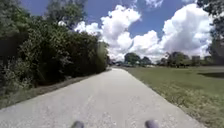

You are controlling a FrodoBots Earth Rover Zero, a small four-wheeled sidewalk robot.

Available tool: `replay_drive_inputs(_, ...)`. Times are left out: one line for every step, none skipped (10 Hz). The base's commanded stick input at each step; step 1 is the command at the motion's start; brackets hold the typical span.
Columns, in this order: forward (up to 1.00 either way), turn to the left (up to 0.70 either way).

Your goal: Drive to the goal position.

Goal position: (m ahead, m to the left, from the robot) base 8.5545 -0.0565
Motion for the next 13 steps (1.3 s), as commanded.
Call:
replay_drive_inputs(0.5, 0.0)
replay_drive_inputs(0.5, 0.0)
replay_drive_inputs(0.5, 0.0)
replay_drive_inputs(0.5, 0.0)
replay_drive_inputs(0.5, 0.0)
replay_drive_inputs(0.5, 0.0)
replay_drive_inputs(0.5, 0.0)
replay_drive_inputs(0.5, 0.0)
replay_drive_inputs(0.5, 0.0)
replay_drive_inputs(0.5, 0.0)
replay_drive_inputs(0.5, 0.0)
replay_drive_inputs(0.5, 0.0)
replay_drive_inputs(0.5, 0.0)
